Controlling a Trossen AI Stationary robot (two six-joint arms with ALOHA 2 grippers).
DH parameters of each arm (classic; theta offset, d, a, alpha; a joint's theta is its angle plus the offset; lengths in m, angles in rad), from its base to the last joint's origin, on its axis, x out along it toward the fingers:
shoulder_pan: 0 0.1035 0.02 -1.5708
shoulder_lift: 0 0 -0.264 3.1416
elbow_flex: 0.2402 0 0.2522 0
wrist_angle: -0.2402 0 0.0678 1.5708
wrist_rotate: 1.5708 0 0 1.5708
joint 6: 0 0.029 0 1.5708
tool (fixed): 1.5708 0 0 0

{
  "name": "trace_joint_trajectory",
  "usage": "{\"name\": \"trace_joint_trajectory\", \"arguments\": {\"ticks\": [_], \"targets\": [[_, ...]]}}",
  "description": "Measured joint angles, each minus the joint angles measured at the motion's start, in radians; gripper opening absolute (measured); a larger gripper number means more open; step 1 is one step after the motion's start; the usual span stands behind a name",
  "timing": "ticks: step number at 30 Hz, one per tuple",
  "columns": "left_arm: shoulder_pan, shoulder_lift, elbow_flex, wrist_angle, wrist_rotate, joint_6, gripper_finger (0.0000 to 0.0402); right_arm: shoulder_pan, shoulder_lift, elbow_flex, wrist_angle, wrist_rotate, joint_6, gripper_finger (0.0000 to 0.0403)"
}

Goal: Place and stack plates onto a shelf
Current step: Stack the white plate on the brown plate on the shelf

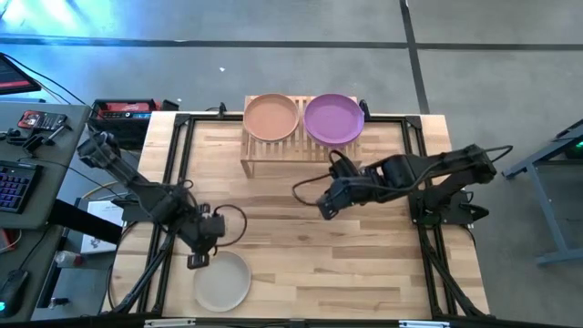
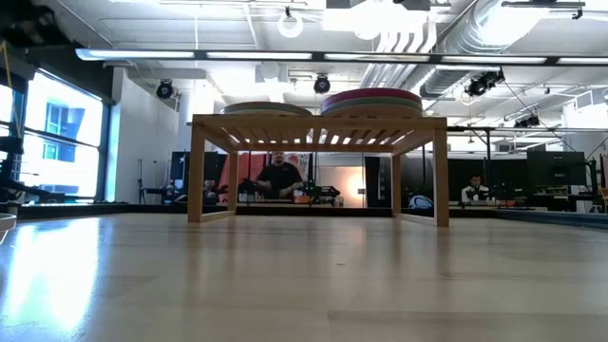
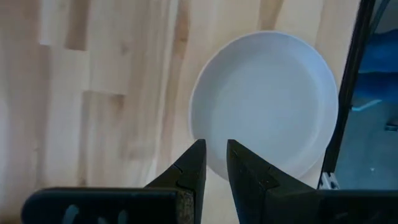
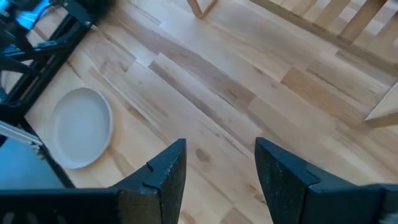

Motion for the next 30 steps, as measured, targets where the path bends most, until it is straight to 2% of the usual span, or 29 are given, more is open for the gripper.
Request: {"name": "trace_joint_trajectory", "arguments": {"ticks": [17,30], "targets": [[-0.057,0.006,-0.253,0.308,-0.006,-0.086,0.0053,0.041,0.036,0.000,0.016,0.054,0.004,0.0167],[-0.057,0.108,-0.267,0.311,-0.009,-0.079,0.0053,0.040,0.080,0.000,0.016,0.021,0.003,0.0167]]}}
